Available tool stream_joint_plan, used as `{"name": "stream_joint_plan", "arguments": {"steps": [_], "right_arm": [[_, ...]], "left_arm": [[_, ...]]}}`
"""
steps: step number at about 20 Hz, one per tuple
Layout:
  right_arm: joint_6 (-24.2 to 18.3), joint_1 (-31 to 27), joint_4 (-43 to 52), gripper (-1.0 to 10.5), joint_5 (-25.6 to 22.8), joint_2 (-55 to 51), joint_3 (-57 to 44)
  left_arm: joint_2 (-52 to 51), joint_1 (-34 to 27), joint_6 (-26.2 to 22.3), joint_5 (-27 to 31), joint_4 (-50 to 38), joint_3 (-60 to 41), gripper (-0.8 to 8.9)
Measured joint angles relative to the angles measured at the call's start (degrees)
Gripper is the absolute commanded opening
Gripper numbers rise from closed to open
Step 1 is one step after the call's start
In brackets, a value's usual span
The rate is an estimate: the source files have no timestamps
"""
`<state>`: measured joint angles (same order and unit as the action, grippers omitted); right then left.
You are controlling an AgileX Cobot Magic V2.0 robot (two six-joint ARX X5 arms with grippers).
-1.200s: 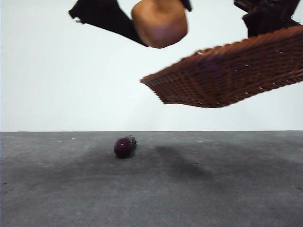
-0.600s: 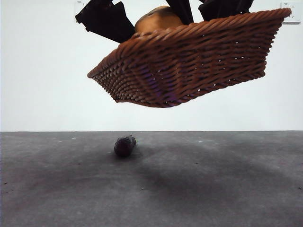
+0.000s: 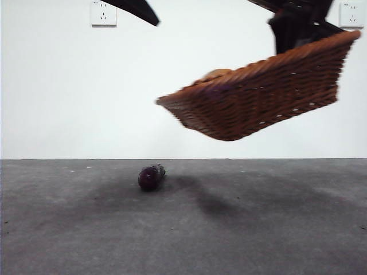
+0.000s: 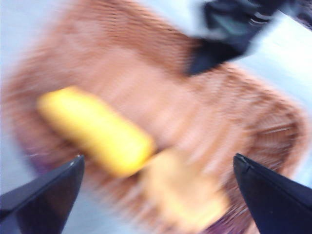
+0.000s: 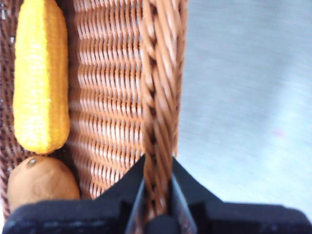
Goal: Help me put the vegetables on the table into the basket
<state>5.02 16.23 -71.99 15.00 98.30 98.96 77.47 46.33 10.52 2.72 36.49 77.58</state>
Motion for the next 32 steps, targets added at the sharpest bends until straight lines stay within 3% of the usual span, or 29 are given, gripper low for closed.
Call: {"name": "stream_joint_plan", "arguments": {"steps": [2, 5, 7, 10, 13, 20, 24, 32], "right_arm": [[-1.1, -4.0, -0.5, -0.1, 0.5, 0.0, 0.0], [-3.2, -10.1, -0.1, -0.1, 6.7, 0.0, 0.0], [-4.6, -12.8, -0.2, -0.1, 10.5, 0.0, 0.0], [-5.9, -15.5, -0.4, -0.1, 10.7, 0.0, 0.0], [-6.5, -17.5, -0.6, -0.1, 10.8, 0.0, 0.0], [-7.6, -17.6, -0.6, -0.1, 10.8, 0.0, 0.0], [-8.1, -17.6, -2.0, -0.1, 10.8, 0.0, 0.0], [-9.1, -17.6, -2.1, -0.1, 10.8, 0.0, 0.0]], "left_arm": [[0.2, -4.3, -0.5, 0.0, 2.7, 0.1, 5.66], [6.1, -11.5, -0.6, -1.3, 5.0, 0.1, 5.66], [13.1, -14.8, -1.0, -5.4, 3.4, 0.1, 5.66], [21.8, -19.1, -1.1, -10.6, 0.7, 1.6, 5.66], [30.7, -22.6, -1.0, -11.1, 1.4, 7.3, 5.66], [40.7, -22.9, -0.9, -12.9, 1.1, 16.9, 5.61], [42.8, -22.8, -0.4, -12.3, 0.9, 17.4, 4.66], [43.2, -22.8, -0.4, -11.4, 0.7, 17.5, 4.66]]}}
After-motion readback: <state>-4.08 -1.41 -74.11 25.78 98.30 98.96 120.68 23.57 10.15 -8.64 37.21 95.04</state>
